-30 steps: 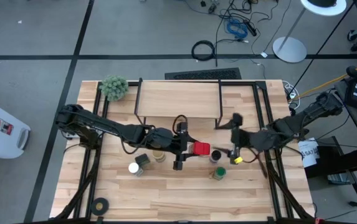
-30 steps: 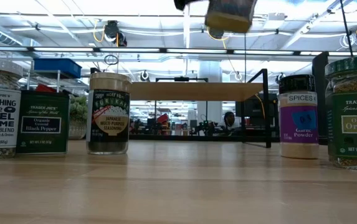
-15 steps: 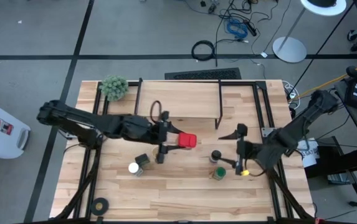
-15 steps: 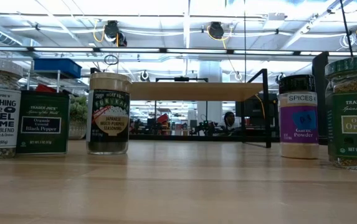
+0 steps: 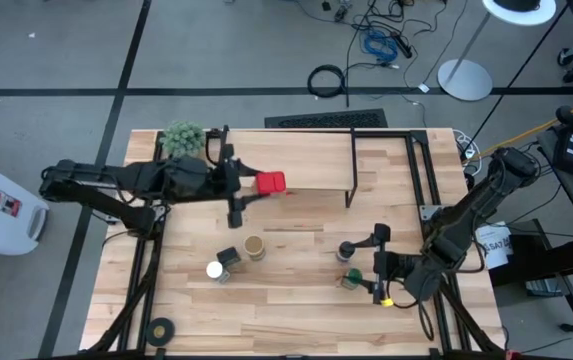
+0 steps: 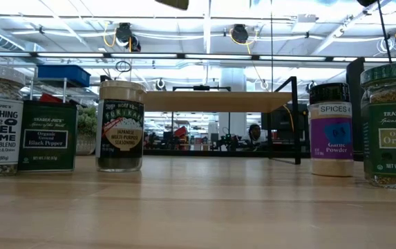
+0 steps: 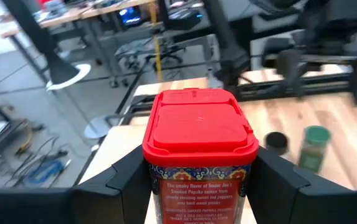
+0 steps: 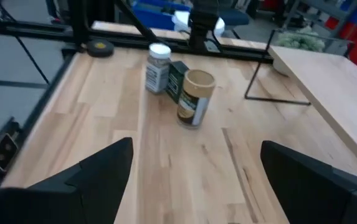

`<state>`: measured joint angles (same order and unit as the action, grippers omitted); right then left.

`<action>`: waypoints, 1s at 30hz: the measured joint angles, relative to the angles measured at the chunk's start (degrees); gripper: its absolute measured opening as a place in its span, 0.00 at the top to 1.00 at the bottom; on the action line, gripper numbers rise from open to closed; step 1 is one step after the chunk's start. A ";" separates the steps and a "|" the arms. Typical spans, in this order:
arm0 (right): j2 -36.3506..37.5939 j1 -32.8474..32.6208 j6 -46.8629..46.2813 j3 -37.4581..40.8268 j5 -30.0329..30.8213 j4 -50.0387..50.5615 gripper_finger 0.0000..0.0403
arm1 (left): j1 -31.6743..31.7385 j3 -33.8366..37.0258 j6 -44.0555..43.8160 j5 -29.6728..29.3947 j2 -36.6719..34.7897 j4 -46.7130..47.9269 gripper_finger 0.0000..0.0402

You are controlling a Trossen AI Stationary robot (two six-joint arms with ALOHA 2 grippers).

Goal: Shelf spices
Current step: Put the red seasoning can on the shelf

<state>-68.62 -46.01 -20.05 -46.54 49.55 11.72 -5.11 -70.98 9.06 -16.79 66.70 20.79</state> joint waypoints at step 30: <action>-0.02 -1.43 -0.85 0.00 -0.42 1.12 0.15 | 32.56 5.46 6.34 31.03 -5.17 5.49 0.46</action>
<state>-68.64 -47.45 -20.90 -46.54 49.12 12.83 27.45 -65.52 15.40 14.24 61.54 26.28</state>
